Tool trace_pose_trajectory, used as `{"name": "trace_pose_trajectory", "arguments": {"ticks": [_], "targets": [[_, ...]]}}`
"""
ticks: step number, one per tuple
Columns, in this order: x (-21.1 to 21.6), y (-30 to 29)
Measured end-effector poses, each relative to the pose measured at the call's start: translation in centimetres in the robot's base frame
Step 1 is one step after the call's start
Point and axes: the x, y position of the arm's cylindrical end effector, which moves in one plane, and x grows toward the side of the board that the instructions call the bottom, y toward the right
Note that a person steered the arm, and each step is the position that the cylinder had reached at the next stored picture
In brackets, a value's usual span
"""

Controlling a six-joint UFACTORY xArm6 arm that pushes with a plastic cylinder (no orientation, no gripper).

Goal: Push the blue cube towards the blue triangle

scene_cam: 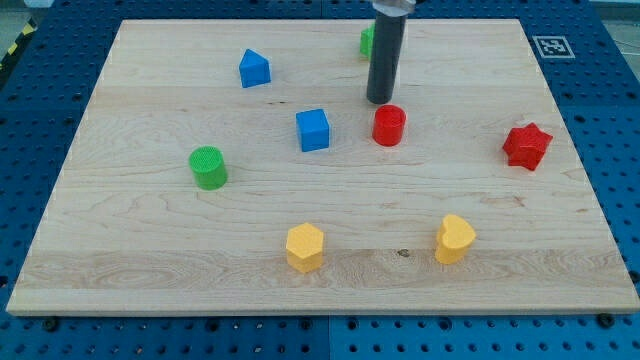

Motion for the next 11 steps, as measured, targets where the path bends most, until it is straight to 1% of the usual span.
{"name": "trace_pose_trajectory", "arguments": {"ticks": [1,3,5,6,7,8,9,10,11], "targets": [[2.1,-0.8],[3.9,-1.3],[9.0,-1.8],[11.0,-3.4],[8.3,-6.8],[7.0,-7.1],[6.9,-7.1],[4.7,-7.8],[3.8,-9.2]]}}
